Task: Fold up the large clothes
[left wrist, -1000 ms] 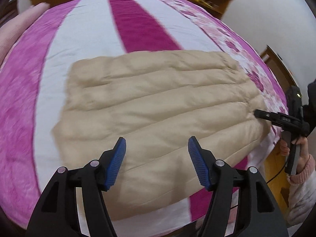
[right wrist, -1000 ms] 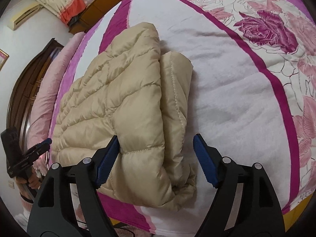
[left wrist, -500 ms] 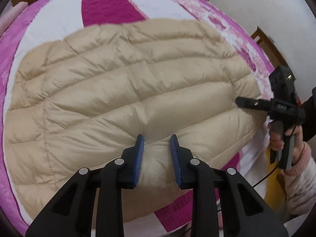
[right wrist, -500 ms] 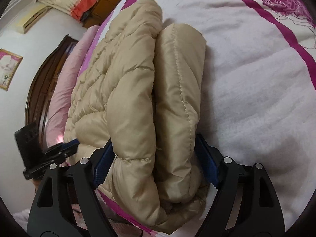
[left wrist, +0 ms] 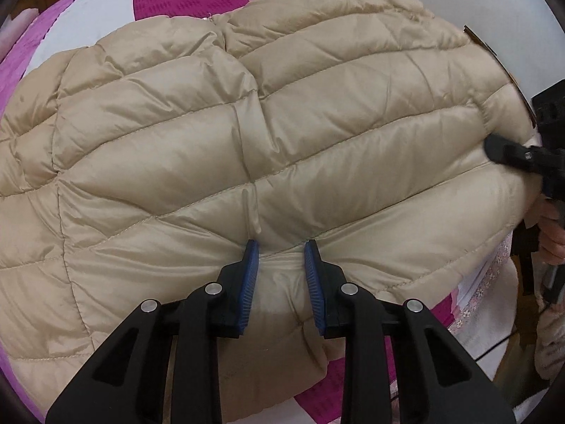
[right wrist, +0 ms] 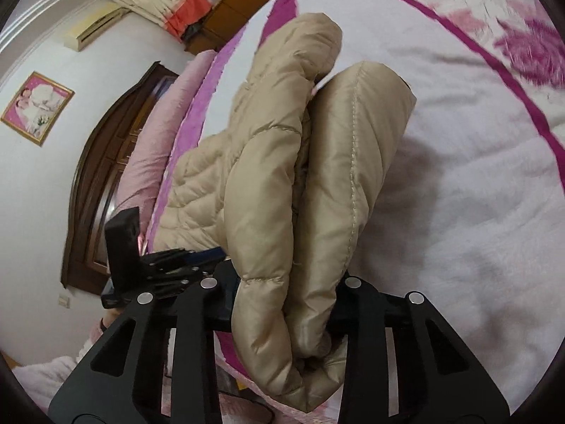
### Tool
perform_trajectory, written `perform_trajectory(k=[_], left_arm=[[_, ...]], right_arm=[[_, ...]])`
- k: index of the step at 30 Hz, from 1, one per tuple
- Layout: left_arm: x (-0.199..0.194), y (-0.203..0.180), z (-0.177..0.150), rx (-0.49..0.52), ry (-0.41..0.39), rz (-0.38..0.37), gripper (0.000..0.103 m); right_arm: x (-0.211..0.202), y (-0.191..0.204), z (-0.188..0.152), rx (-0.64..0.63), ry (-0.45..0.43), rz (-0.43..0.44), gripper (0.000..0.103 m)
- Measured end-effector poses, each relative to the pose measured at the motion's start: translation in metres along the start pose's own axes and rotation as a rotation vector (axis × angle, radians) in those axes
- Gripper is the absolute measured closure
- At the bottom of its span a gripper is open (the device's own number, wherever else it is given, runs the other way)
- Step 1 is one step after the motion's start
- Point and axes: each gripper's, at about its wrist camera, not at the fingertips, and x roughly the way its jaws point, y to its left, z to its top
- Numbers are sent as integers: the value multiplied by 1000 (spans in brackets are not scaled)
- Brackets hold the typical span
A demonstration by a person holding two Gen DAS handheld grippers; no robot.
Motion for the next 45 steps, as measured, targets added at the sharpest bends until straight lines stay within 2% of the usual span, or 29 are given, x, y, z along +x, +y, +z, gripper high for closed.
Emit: perform_trajectory(k=[8,18,28,32,35,39,42,45], left_arm=[[-5,5,-18,4,-58,-9,75],[-8,15,-29,-34,-87,-41,76],[-24,27,-35,-44,-88,-51,83],[-52,41,-34,-95,-118,-112,83],[-97,69,-38,-122,-195,-56,83],[-132,111,-47,-188,-237,31,83],[-137,143,-53,-248,-223,85,83],[-130,166,-56,-304,-205,90,83]], right_arm=[[-1,63,0,-94,-7,-39,71],[30,131,-4,-211,18,-78,71],[59,160,1,-244,38,-62,71],[63,167,5,-261,39,-99,70],[67,173,6,-272,51,-113,69],[78,188,5,-309,69,-121,67],[91,201,2,-343,89,-134,63],[109,213,-4,-365,107,-137,60]])
